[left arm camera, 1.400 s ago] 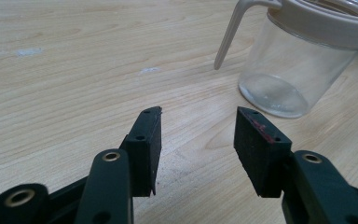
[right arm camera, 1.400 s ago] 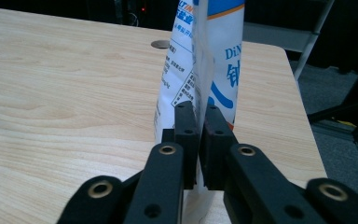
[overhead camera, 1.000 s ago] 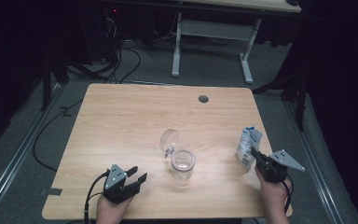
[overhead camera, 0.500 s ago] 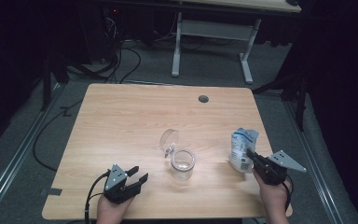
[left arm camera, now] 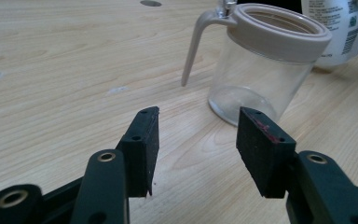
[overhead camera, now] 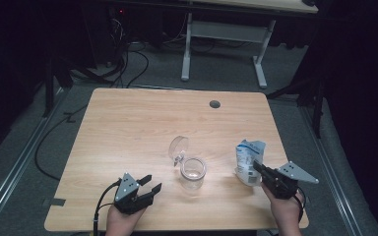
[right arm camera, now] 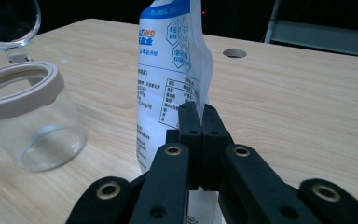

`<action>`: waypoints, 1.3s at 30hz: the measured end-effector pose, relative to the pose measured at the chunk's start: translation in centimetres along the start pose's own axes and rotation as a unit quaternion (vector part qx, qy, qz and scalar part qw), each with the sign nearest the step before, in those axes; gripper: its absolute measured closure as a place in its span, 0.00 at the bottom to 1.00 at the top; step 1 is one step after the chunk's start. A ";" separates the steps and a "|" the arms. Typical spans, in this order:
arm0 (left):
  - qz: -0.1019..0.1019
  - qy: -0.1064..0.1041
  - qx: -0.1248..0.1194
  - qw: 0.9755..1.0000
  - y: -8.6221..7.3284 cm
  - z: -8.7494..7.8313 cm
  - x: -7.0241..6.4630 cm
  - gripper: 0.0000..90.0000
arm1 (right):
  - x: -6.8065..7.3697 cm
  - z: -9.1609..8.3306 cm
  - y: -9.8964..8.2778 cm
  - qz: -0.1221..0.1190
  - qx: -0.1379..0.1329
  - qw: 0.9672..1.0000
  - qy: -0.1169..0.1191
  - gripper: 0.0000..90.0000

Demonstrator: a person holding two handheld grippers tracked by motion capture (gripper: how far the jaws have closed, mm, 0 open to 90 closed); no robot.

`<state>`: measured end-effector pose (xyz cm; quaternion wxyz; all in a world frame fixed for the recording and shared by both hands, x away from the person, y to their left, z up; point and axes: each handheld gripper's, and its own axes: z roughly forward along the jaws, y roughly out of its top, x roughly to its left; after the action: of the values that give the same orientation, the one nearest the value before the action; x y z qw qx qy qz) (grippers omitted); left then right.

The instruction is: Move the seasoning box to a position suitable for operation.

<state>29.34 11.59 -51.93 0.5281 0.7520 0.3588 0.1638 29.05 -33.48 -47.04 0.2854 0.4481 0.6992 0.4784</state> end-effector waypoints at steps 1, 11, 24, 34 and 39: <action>0.004 -0.003 -0.002 1.000 0.1 0.1 -0.1 0.55 | 0.3 0.2 0.0 0.002 0.007 1.000 0.004 1.00; 0.014 -0.038 -0.008 0.999 0.4 0.9 0.1 0.55 | 1.8 0.4 1.3 -0.014 0.063 0.998 -0.004 1.00; 0.041 -0.049 -0.004 0.998 0.4 1.4 -1.1 0.55 | 3.0 0.5 4.3 -0.048 0.172 0.984 -0.018 1.00; 0.038 -0.048 -0.004 0.998 0.3 1.5 -1.1 0.55 | 2.9 0.8 5.9 -0.069 0.237 0.969 0.004 1.00; 0.037 -0.048 -0.004 0.998 0.3 1.4 -1.1 0.55 | 2.9 1.2 6.6 -0.072 0.266 0.961 0.018 1.00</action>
<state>29.62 9.80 -52.05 0.5409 0.7698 0.3047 0.1485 31.14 -29.46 -41.33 0.1770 0.4479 0.8366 0.2611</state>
